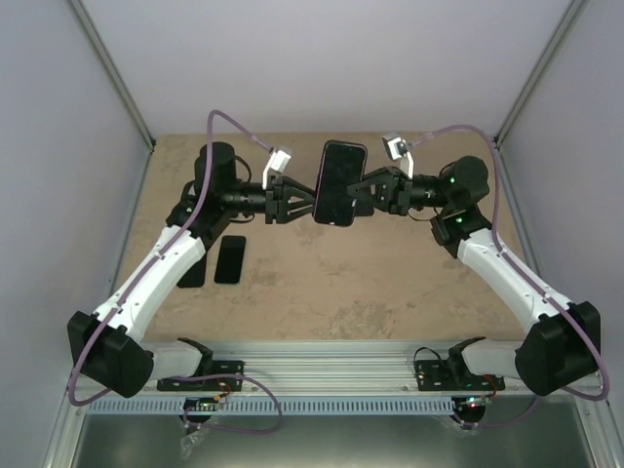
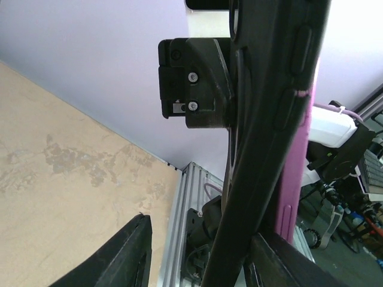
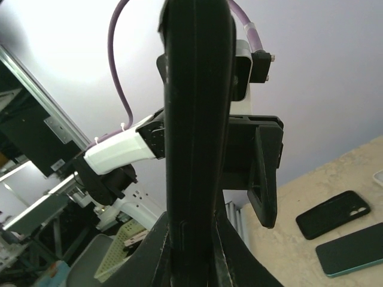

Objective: Take the phone out of the phone case
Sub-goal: Remove the phone case from the phone.

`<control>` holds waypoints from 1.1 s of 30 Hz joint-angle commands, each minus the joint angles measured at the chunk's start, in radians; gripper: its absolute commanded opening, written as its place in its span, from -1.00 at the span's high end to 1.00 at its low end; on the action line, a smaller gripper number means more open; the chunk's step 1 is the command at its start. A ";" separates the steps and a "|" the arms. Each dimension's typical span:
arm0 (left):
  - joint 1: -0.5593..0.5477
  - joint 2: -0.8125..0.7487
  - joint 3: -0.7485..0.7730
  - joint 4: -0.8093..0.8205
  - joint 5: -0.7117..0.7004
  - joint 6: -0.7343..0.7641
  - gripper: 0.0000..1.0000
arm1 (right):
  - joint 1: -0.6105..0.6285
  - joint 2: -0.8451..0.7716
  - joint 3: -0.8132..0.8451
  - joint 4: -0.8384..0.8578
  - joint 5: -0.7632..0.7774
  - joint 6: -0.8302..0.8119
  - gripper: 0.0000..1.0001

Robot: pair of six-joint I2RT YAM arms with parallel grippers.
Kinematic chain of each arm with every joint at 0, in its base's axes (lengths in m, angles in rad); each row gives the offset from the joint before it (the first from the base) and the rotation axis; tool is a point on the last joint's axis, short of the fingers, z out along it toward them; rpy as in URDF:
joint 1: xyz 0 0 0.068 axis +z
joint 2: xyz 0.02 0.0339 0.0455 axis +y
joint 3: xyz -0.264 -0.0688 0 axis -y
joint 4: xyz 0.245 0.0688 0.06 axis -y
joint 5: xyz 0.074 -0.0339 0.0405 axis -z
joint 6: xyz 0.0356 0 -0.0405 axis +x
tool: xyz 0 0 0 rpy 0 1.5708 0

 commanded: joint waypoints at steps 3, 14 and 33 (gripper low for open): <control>0.019 0.017 0.110 0.018 -0.047 0.052 0.12 | 0.094 -0.042 0.083 -0.395 -0.220 -0.338 0.99; -0.050 0.019 0.116 0.011 -0.010 0.067 0.20 | 0.123 -0.019 0.082 -0.454 -0.215 -0.387 0.99; -0.007 0.004 -0.104 0.448 -0.014 -0.408 1.00 | 0.056 0.043 0.136 -0.529 -0.129 -0.423 0.86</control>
